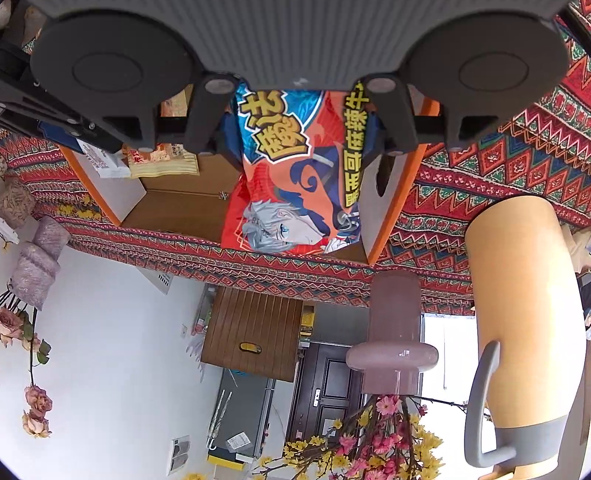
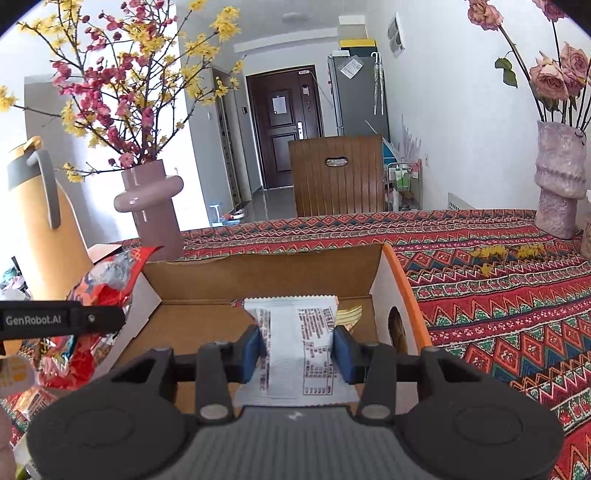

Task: Organize snacks
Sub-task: 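Open both tools to release the snacks into the box, then return to the pile and grasp another white packet with the right tool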

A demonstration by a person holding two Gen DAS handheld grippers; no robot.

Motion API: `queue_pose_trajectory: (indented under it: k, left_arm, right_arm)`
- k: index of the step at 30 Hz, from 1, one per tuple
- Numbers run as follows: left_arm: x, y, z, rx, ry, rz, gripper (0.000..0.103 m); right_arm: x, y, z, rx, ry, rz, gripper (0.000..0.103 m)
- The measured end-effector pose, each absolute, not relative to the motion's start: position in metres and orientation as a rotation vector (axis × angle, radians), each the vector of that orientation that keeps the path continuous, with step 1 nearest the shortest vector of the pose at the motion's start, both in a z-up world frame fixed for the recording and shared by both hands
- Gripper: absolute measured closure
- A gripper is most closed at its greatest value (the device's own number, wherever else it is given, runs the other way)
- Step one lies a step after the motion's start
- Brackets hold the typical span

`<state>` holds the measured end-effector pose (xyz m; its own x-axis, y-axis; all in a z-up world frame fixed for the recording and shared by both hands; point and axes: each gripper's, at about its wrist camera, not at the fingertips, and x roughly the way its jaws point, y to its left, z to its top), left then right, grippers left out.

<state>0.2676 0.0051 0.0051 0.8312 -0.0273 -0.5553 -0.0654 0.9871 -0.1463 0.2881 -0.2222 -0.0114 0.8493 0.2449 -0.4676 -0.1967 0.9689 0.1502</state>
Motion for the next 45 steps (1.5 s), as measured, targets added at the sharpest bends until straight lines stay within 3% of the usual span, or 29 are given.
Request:
queue_pose_trajectory:
  k: [2, 3, 4, 5, 6, 7, 8, 15, 28, 45]
  left_arm:
    - [0.266, 0.005, 0.006, -0.164, 0.581, 0.016, 0.039]
    - [0.263, 0.006, 0.006, -0.163, 0.569, 0.024, 0.036]
    - [0.261, 0.006, 0.008, -0.16, 0.555, 0.031, 0.027]
    - [0.259, 0.006, 0.009, -0.158, 0.54, 0.037, 0.015]
    - [0.257, 0.006, 0.011, -0.16, 0.525, 0.044, 0.01]
    - [0.255, 0.006, 0.013, -0.16, 0.512, 0.053, 0.001]
    - [0.253, 0.006, 0.014, -0.16, 0.502, 0.056, 0.0]
    - [0.252, 0.008, 0.015, -0.176, 0.5, 0.057, 0.0]
    - [0.233, 0.007, 0.034, -0.174, 0.47, 0.048, 0.0]
    - [0.154, 0.033, 0.042, -0.109, 0.498, 0.054, 0.0]
  right_arm:
    - [0.287, -0.222, -0.011, 0.1, 0.498, 0.24, 0.057]
    - [0.285, -0.223, -0.01, 0.106, 0.491, 0.244, 0.045]
    - [0.283, -0.225, -0.009, 0.112, 0.482, 0.244, 0.037]
    - [0.281, -0.227, -0.008, 0.118, 0.473, 0.24, 0.019]
    - [0.28, -0.228, -0.008, 0.123, 0.465, 0.235, 0.009]
    - [0.279, -0.23, -0.007, 0.131, 0.459, 0.231, 0.008]
    - [0.278, -0.231, -0.007, 0.138, 0.458, 0.23, 0.008]
    - [0.277, -0.235, -0.006, 0.155, 0.455, 0.226, 0.0]
    - [0.268, -0.232, 0.007, 0.136, 0.441, 0.229, 0.0]
    - [0.18, -0.214, 0.017, 0.051, 0.487, 0.269, 0.0]
